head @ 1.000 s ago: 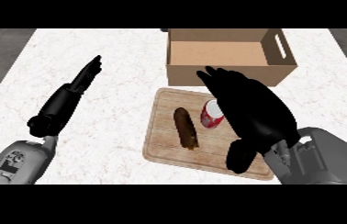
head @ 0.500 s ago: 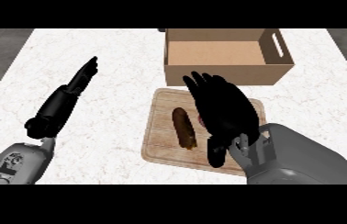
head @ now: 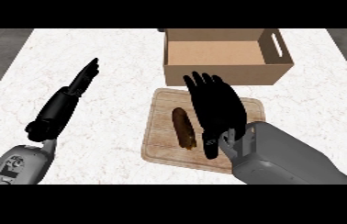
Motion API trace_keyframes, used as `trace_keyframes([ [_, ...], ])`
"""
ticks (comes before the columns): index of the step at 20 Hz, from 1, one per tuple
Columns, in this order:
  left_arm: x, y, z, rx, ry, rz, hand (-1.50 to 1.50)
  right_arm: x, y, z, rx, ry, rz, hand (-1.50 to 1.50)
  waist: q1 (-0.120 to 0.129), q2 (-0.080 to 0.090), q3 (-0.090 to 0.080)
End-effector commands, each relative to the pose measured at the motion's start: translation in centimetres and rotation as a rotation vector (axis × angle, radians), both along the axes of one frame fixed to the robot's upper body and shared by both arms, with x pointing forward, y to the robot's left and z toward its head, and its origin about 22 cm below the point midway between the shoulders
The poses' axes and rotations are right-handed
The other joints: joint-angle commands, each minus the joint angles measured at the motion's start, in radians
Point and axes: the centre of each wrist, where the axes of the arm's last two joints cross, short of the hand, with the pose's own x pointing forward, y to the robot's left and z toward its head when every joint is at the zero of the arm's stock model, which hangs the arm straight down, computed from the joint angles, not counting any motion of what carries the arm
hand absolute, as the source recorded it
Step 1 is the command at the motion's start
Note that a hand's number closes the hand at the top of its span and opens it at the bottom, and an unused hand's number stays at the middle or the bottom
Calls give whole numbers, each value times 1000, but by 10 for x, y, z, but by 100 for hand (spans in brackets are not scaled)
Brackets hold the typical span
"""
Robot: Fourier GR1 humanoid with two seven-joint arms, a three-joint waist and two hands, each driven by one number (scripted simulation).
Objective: Pick the can from the cutting board and place it in the cardboard box
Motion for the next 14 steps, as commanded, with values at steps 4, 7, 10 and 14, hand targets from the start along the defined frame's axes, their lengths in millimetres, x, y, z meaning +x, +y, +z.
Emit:
trace_keyframes([
  [4, 6, 1, 4, 4, 0, 8, 0, 13, 2, -12, -148, 20, -119, -150, -2, 1, 0],
  [7, -6, 10, -11, -3, -4, -2, 0, 15, -5, -19, -133, 26, -137, -150, 0, 1, 0],
  [10, -8, 12, -11, -2, 2, -11, 0, 11, -1, -34, -92, 57, -109, -150, 0, 1, 0],
  [14, 8, 13, 1, 1, -12, 11, 0, 11, 5, -47, -99, 67, -104, -150, -2, 3, 0],
])
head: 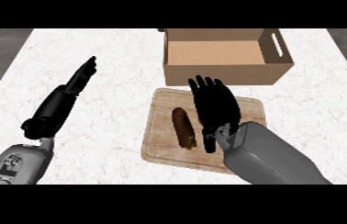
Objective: Pick the can from the cutting board and place it in the cardboard box
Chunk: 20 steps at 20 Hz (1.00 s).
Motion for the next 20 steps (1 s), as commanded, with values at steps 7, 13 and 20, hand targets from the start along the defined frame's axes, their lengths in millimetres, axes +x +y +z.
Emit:
trace_keyframes([
  [7, -1, -5, -8, 9, -5, 0, 0, 14, -2, -18, -102, 21, -113, -150, 1, 1, 0],
  [13, -7, -4, -11, 0, -9, -2, 0, 10, -7, -31, -81, 47, -127, -150, 1, 0, 0],
  [20, 9, -19, 6, -2, 9, -13, 0, 10, -26, -50, -92, -17, 60, 150, -1, 1, 0],
])
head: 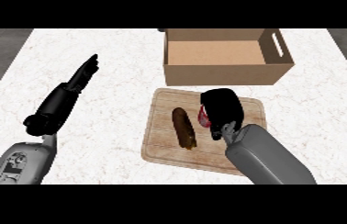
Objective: Pick the can from the cutting board and place it in the cardboard box
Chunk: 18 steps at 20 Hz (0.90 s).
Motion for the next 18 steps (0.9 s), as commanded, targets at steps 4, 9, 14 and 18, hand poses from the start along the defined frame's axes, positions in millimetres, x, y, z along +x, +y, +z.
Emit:
trace_keyframes([
  [4, -1, -6, -1, -1, 1, 4, 0, 5, 3, -11, -14, -134, 101, 150, 1, 1, 0],
  [9, -5, -6, 10, 16, -19, 0, 0, -6, 24, 2, 51, -171, 306, 150, 3, -1, 1],
  [14, -1, -13, 6, 5, -25, -66, 0, -64, 95, -3, 279, -19, 962, 150, 78, 16, 3],
  [18, 4, 2, -4, -17, -9, -27, 0, -63, 86, 8, 408, -123, 1160, 150, 13, 8, 1],
])
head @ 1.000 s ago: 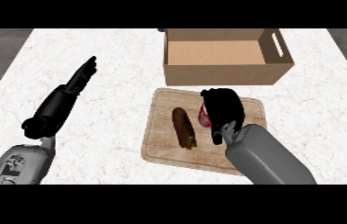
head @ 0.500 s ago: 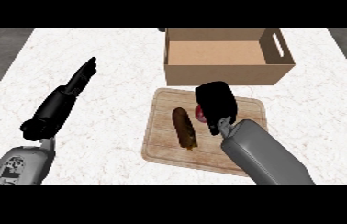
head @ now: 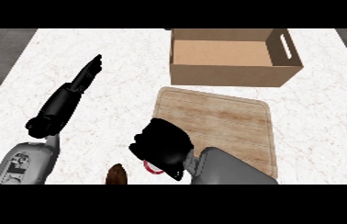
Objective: Pick the can from the cutting board and place it in the cardboard box
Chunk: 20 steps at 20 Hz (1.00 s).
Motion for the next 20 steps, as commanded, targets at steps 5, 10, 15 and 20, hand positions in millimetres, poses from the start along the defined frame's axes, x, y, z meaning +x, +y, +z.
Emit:
trace_keyframes([
  [5, -4, 9, 3, 11, 13, 44, 0, -2, -21, 47, 261, -194, 306, 150, -34, -12, 0],
  [10, -11, -5, 1, 0, 24, 30, 0, -3, -45, 100, 381, -189, 200, 150, -41, -14, -1],
  [15, -17, 8, 1, 2, 23, 36, 0, 23, -53, 119, 568, -118, -113, 150, -30, -15, -1],
  [20, -5, 8, -3, -6, 14, 37, 0, 64, -66, 151, 645, -117, -303, 150, -28, -8, -2],
])
